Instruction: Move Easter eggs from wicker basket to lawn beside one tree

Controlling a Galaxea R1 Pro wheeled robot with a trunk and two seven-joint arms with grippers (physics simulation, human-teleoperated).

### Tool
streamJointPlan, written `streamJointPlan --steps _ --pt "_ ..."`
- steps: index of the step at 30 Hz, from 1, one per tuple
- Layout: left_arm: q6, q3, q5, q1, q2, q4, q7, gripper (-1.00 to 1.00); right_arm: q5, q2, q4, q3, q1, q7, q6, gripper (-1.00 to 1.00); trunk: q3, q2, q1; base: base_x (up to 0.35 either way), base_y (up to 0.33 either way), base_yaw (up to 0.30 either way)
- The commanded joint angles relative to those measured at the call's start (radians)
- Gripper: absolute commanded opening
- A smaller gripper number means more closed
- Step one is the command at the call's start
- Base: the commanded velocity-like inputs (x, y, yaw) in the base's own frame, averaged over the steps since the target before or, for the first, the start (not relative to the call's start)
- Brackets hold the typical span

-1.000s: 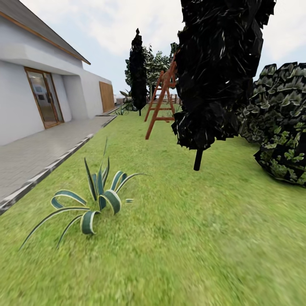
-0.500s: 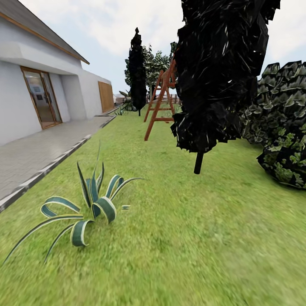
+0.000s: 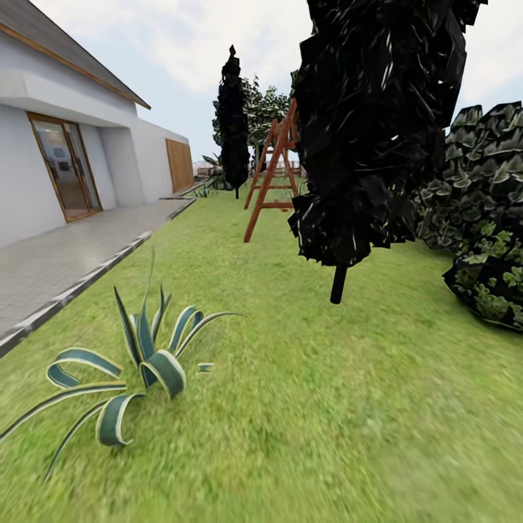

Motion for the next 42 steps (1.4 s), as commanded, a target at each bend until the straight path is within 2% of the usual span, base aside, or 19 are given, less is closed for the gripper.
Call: streamJointPlan --steps 1,12,17,27,42 --pt "0.0 0.0 0.0 0.001 0.0 -0.002 0.0 1.0 0.001 0.0 0.001 0.0 -0.001 0.0 0.0 1.0 -0.001 0.0 0.001 0.327 -0.145 0.0" --pt "-0.001 0.0 0.0 0.001 0.0 -0.002 0.0 1.0 0.0 0.0 0.0 0.0 -0.001 0.0 0.0 1.0 -0.001 0.0 0.001 0.321 -0.145 0.006" --pt "-0.002 -0.001 0.0 0.001 0.0 -0.002 0.0 1.0 -0.001 0.001 0.001 0.0 -0.001 -0.005 0.0 1.0 -0.001 0.0 0.001 0.234 -0.138 0.204" --pt "-0.004 -0.002 -0.004 0.001 0.0 -0.002 0.0 1.0 -0.001 0.001 0.001 0.0 -0.001 -0.006 0.0 1.0 -0.001 0.0 0.001 0.026 -0.04 0.253" --pt "-0.004 -0.001 0.0 0.001 0.0 -0.002 0.0 1.0 0.0 0.002 0.0 0.0 -0.001 -0.006 0.0 1.0 -0.001 0.0 0.001 0.036 -0.29 0.258"
